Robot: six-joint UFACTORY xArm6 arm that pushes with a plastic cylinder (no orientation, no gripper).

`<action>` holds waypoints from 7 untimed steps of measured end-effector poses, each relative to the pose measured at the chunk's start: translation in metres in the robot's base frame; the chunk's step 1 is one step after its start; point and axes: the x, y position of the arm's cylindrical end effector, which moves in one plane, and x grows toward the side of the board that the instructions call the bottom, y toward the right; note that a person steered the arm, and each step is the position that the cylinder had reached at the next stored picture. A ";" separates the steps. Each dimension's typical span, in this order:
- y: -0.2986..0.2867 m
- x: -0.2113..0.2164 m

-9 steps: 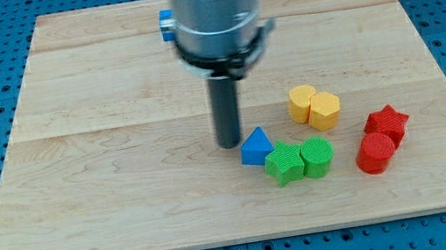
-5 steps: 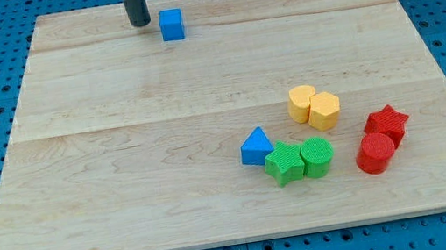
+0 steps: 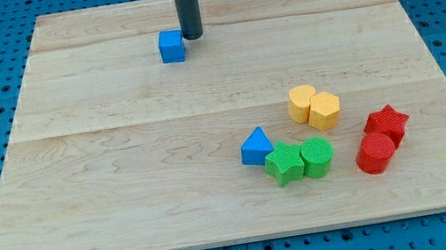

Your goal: Slide blue cube towards bottom left

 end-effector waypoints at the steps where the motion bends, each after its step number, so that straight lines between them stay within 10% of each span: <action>1: -0.046 0.007; 7: -0.091 0.134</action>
